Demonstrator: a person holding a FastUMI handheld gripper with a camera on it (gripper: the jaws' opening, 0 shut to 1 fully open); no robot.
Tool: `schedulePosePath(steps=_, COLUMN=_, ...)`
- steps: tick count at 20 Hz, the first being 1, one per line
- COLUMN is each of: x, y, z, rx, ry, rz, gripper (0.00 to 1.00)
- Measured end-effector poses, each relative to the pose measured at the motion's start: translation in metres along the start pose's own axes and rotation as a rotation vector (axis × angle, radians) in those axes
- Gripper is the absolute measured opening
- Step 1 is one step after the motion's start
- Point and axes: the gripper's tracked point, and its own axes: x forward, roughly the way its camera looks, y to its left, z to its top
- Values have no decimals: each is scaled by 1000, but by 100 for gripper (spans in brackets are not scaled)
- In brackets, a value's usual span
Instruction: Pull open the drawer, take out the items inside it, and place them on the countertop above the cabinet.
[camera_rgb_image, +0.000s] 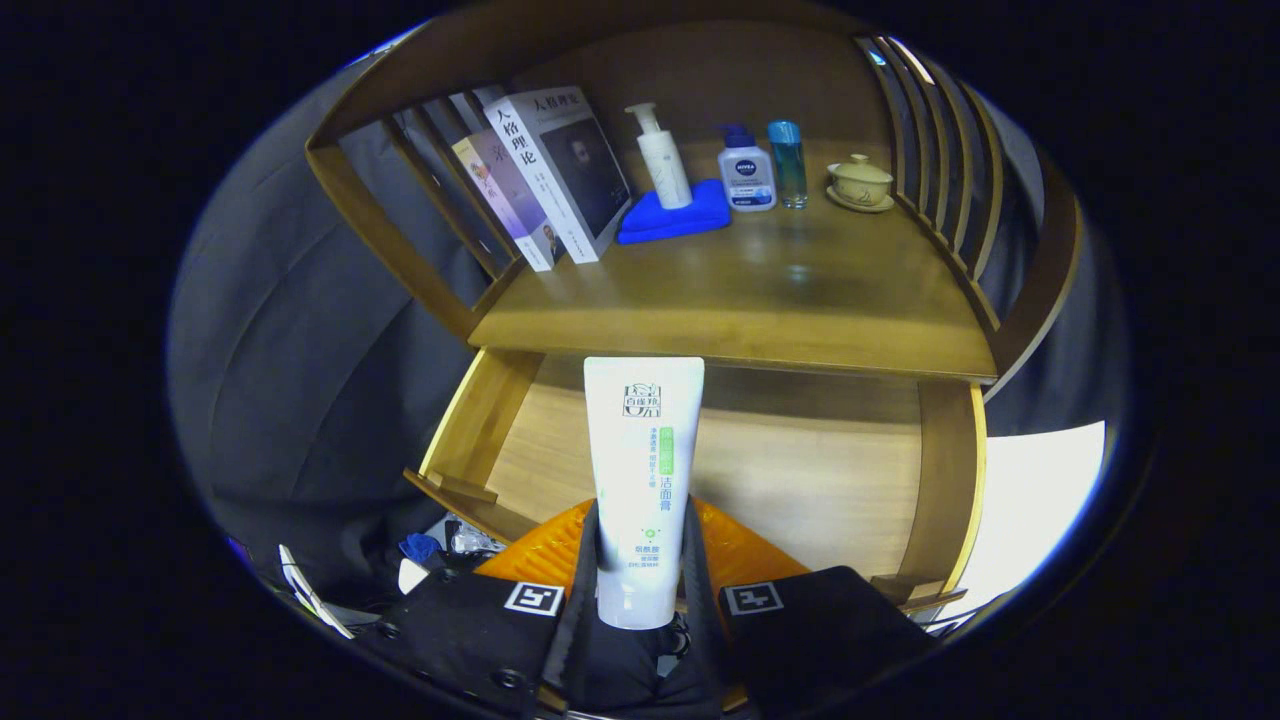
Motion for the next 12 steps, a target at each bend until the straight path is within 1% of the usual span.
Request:
schedulePosePath(steps=6, x=3, y=-10, z=35, rx=66, ry=-74, rz=-10, gripper=44)
schedulePosePath(steps=8, x=10, y=-17, z=51, rx=77, ry=-97, rz=-43, gripper=44)
schedulePosePath(steps=11, x=28, y=-27, z=73, rx=55, ry=-108, rz=-103, gripper=44)
schedulePosePath(steps=12, x=36, y=-27, z=80, rx=75, ry=-107, rz=-109, gripper=44)
